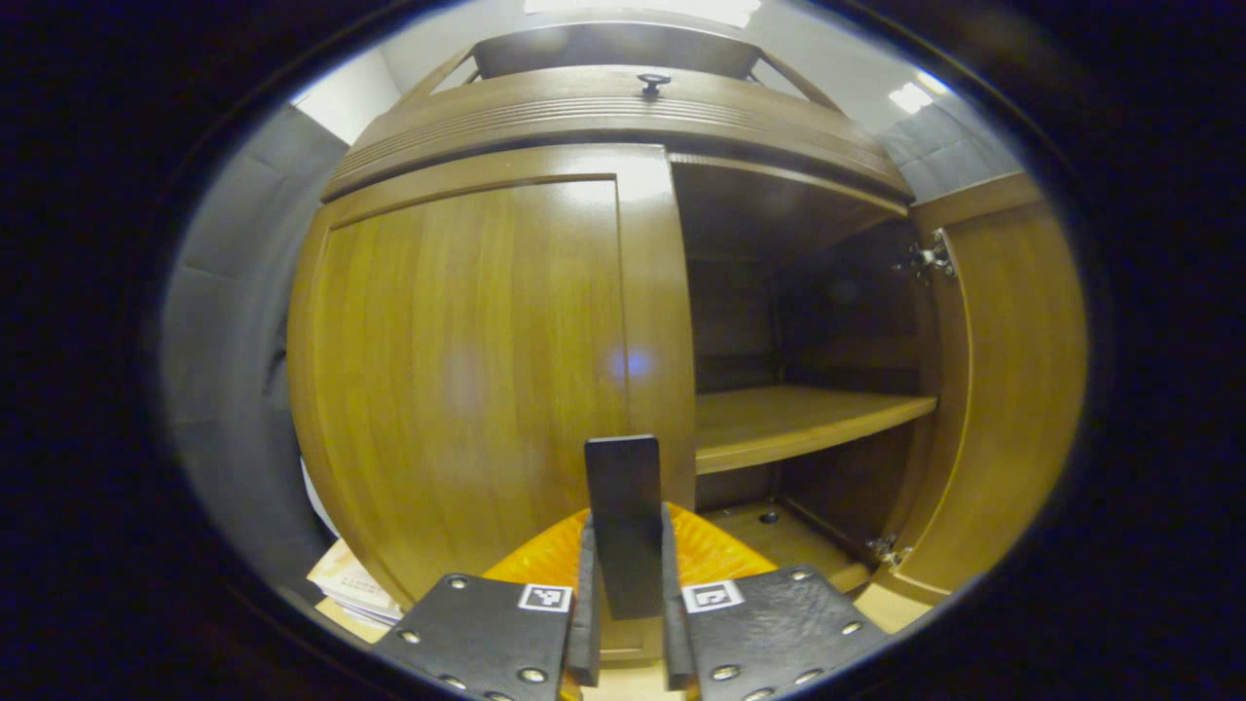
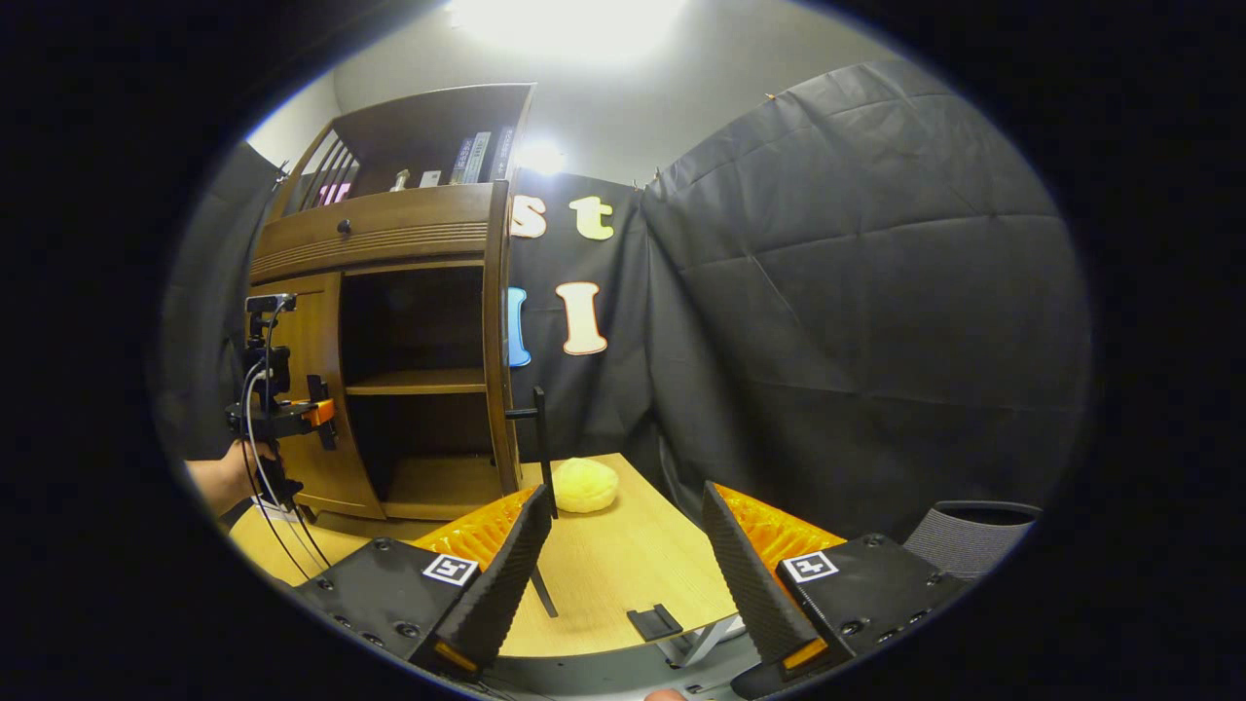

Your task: Open the right door of the double-door shoe cabinet with the right hand, and open the left door with the left hand.

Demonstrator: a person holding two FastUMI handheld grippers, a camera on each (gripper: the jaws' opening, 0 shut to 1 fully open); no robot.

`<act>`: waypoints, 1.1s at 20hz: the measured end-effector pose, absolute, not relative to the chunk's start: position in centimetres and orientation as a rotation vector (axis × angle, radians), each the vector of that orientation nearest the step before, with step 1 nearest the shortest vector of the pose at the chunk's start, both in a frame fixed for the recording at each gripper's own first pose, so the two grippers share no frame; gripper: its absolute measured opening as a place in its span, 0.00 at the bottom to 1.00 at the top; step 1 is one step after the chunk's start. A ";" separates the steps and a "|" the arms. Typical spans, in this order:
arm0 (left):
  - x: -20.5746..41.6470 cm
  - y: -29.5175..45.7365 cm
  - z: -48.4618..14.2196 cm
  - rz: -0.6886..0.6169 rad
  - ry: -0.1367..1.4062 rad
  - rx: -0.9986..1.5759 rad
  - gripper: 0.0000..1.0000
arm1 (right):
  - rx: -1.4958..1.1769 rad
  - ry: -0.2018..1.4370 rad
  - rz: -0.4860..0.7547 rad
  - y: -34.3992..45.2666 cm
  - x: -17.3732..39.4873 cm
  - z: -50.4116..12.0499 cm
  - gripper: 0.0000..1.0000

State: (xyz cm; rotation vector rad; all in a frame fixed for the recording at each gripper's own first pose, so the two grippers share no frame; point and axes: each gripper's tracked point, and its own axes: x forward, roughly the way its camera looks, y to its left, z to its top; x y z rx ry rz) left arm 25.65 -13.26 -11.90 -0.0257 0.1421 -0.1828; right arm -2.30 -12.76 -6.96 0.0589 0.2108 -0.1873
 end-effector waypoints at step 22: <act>16.6 -9.1 -10.1 -0.173 0.200 -0.105 0.26 | 0.069 0.178 0.012 -6.6 0.3 -6.8 0.98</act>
